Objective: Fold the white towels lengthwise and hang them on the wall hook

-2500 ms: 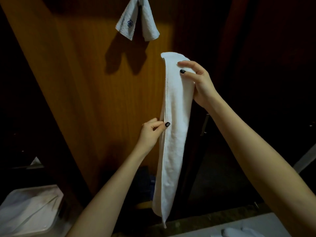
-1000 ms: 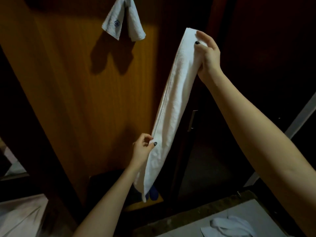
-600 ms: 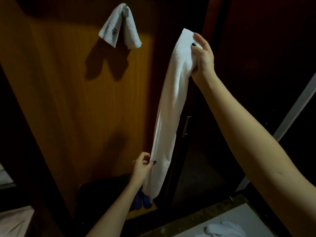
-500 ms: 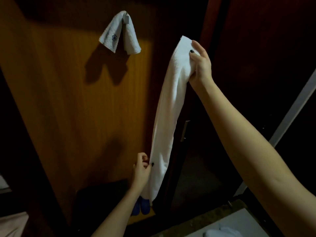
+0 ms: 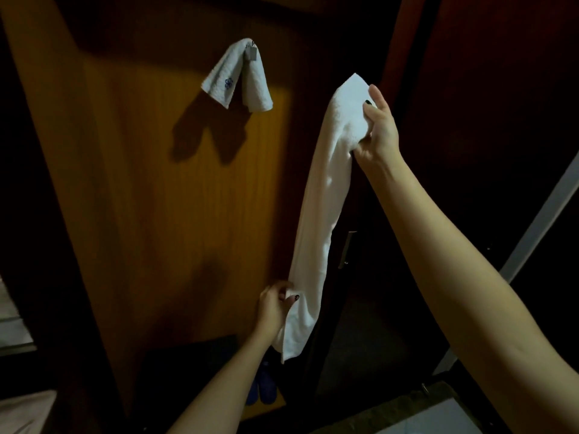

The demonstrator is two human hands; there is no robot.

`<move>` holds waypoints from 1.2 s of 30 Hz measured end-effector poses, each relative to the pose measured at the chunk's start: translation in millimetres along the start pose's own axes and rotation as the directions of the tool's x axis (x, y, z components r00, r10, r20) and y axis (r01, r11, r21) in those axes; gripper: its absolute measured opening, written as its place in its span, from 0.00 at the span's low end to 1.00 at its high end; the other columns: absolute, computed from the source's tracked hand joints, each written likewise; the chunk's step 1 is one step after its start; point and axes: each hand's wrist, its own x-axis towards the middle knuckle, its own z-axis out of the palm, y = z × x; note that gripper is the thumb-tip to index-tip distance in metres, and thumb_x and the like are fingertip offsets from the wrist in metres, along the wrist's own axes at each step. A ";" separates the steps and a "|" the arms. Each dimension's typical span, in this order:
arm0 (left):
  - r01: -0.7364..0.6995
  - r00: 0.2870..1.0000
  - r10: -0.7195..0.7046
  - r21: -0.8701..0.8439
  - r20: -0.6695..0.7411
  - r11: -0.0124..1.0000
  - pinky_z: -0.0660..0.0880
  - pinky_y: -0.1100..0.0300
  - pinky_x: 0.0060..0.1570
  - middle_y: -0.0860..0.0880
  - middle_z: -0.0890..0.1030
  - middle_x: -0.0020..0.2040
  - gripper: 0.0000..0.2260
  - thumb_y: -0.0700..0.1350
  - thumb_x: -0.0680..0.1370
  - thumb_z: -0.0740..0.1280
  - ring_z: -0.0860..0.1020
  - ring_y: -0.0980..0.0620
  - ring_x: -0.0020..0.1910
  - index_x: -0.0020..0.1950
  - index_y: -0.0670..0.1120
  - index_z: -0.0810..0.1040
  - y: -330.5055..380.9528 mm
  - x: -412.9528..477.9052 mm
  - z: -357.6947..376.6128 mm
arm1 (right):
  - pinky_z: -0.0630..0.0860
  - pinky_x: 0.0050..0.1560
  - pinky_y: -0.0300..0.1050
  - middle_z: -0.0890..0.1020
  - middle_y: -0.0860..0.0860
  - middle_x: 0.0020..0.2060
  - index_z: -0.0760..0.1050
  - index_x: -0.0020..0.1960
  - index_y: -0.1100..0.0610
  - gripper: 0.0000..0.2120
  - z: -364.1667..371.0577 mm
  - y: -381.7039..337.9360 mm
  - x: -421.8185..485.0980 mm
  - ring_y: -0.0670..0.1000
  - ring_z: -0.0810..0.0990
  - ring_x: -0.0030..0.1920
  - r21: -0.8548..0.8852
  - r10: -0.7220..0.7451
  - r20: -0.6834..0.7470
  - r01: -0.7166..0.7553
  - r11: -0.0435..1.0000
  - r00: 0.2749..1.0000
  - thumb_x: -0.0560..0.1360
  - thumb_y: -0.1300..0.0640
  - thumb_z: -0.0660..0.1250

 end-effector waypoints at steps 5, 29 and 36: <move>0.020 1.000 -0.021 0.030 0.015 0.999 0.74 0.67 0.52 0.49 0.80 0.49 0.09 0.39 0.81 0.60 0.78 0.49 0.51 0.53 0.45 0.79 4.9 1.8 2.3 | 0.81 0.47 0.51 0.76 0.62 0.59 0.67 0.70 0.60 0.19 6.8 -3.4 -0.1 0.57 0.82 0.48 0.126 0.026 0.034 -0.030 0.992 0.999 0.81 0.69 0.54; 0.139 0.988 -0.129 -0.120 0.087 0.983 0.70 0.61 0.59 0.45 0.74 0.65 0.17 0.40 0.81 0.62 0.73 0.50 0.63 0.69 0.41 0.68 45.3 11.0 -11.9 | 0.82 0.41 0.49 0.78 0.61 0.54 0.67 0.65 0.58 0.15 -9.1 -23.8 -0.3 0.56 0.81 0.46 0.291 0.054 0.105 -0.082 0.953 0.993 0.81 0.69 0.56; 0.163 0.954 -0.084 -0.263 0.286 0.951 0.78 0.66 0.40 0.41 0.81 0.57 0.12 0.43 0.75 0.71 0.81 0.54 0.48 0.57 0.42 0.77 51.0 17.5 -25.1 | 0.83 0.37 0.48 0.79 0.61 0.52 0.67 0.65 0.58 0.15 -11.1 -27.3 -1.6 0.55 0.83 0.40 0.323 0.083 0.103 -0.112 0.940 0.991 0.81 0.70 0.56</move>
